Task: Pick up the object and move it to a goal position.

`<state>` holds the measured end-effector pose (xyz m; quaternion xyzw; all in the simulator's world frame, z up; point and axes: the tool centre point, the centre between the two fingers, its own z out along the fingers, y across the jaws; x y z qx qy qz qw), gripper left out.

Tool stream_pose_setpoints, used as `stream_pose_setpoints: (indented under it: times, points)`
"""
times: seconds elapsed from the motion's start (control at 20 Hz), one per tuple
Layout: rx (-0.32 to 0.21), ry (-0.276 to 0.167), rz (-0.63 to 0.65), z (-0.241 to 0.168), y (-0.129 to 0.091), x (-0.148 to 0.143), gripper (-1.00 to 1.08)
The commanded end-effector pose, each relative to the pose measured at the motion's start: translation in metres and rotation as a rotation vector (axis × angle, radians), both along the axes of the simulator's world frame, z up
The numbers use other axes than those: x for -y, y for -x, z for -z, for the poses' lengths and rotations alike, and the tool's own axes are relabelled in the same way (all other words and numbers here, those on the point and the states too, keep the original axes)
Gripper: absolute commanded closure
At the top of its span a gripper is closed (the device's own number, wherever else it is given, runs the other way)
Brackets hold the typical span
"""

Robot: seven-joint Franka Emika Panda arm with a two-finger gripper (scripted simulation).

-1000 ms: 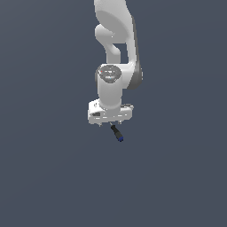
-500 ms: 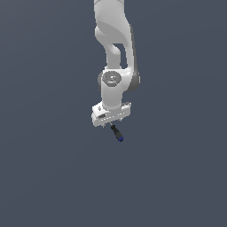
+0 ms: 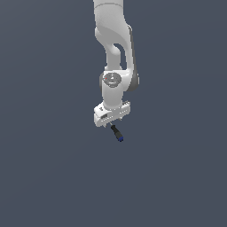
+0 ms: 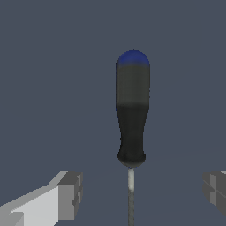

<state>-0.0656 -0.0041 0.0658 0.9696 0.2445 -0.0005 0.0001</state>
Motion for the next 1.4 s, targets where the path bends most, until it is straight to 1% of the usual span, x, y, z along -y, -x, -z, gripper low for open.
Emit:
stream_pose_setpoints:
  times: [0.0, 0.25, 0.7, 0.95, 1.0, 1.35]
  points:
    - [0.000, 0.000, 0.000, 0.000, 0.000, 0.000, -0.92]
    - [0.000, 0.000, -0.001, 0.007, 0.000, 0.000, -0.92]
    - [0.001, 0.000, -0.005, 0.044, 0.002, 0.000, -0.92]
    - [0.001, 0.000, -0.005, 0.051, 0.001, 0.000, -0.92]
    - [0.001, 0.000, -0.005, 0.051, 0.001, 0.000, 1.08]
    - [0.001, 0.000, -0.005, 0.051, 0.001, 0.000, 1.08]
